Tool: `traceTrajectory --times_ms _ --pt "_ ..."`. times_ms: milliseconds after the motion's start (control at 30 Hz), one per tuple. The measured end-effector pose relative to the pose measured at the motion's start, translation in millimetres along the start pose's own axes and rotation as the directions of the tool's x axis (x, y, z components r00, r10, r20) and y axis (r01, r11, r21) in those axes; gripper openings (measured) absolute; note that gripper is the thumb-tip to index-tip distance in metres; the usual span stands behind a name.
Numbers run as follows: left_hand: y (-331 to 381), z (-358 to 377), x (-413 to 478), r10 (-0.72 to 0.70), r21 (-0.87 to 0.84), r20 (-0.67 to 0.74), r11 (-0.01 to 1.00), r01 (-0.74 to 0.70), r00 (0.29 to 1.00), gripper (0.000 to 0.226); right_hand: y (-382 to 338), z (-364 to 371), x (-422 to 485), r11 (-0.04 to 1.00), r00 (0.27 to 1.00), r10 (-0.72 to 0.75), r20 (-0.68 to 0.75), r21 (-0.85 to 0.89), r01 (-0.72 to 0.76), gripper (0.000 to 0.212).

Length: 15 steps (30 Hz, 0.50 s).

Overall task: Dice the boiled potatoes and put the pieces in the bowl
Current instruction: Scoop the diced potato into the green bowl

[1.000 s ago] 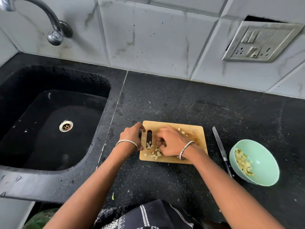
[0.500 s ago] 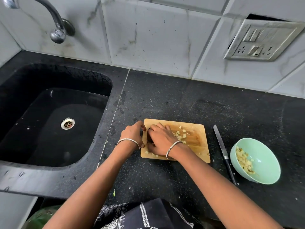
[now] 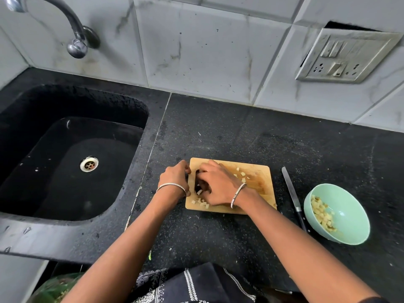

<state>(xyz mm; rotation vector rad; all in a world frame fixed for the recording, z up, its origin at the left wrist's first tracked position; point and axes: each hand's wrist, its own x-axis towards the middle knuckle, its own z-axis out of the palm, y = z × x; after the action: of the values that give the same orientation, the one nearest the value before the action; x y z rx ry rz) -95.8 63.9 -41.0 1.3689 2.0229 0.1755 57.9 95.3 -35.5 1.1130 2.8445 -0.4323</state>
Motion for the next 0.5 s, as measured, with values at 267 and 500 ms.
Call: traceTrajectory --times_ms 267,500 --pt "0 0 1 0.0 -0.005 0.004 1.0 0.0 1.0 0.06 -4 8 5 0.995 0.999 0.027 -0.023 -0.092 -0.029 0.022" --pt "0 0 0 0.01 -0.003 0.0 1.0 -0.01 1.0 0.058 -9 17 2 0.993 1.0 0.024 0.011 0.116 -0.025 0.011"
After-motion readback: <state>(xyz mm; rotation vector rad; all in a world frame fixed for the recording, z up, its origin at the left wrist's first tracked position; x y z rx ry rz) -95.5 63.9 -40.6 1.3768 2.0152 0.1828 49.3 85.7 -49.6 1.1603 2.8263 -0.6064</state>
